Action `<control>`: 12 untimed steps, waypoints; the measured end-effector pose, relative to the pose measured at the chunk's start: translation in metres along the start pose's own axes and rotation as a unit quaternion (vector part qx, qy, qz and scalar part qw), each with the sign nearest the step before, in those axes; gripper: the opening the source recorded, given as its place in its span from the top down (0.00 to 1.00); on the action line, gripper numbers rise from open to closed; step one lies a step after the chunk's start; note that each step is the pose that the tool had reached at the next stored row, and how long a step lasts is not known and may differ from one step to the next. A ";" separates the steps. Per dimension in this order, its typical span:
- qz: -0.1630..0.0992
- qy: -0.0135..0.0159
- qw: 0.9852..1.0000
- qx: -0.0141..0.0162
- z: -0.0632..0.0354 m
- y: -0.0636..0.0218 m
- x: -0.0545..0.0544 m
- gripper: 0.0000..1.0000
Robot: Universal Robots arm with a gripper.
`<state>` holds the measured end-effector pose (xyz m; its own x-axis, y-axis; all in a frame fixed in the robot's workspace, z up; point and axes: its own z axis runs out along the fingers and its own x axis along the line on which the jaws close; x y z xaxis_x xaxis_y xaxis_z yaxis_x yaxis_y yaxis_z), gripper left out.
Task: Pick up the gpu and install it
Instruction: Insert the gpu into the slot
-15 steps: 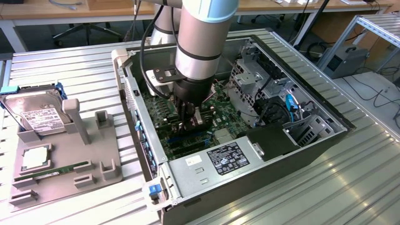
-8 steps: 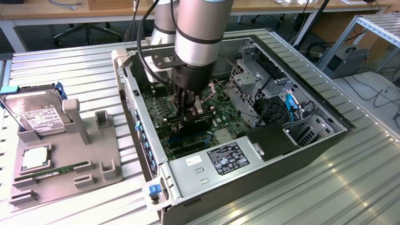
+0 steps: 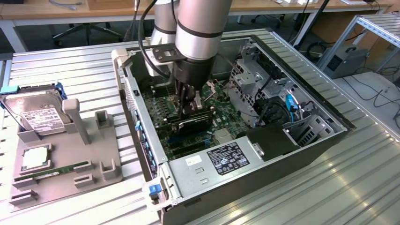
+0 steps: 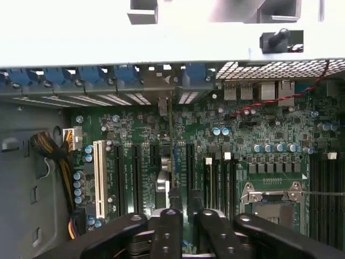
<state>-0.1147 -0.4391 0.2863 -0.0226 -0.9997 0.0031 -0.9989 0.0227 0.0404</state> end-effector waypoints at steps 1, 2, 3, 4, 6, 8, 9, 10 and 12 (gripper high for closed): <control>0.000 0.000 1.000 -0.002 -0.0001 -0.0027 0.000 0.86; 0.000 0.000 1.000 -0.004 -0.0002 -0.0058 0.000 0.86; 0.000 0.000 1.000 -0.006 -0.0004 -0.0094 0.000 0.89; 0.000 0.000 1.000 -0.010 -0.0006 -0.0152 0.000 0.89; 0.000 0.000 1.000 -0.017 -0.0010 -0.0258 0.000 0.89; 0.000 0.000 1.000 -0.022 -0.0013 -0.0325 0.000 0.89; 0.000 0.000 1.000 -0.023 -0.0013 -0.0333 0.000 0.89; 0.000 0.000 1.000 -0.023 -0.0013 -0.0333 0.000 0.89; 0.000 0.001 1.000 -0.023 -0.0014 -0.0333 0.000 0.89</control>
<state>-0.0814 -0.4399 0.2863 -0.0223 -0.9997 0.0041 -0.9960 0.0226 0.0859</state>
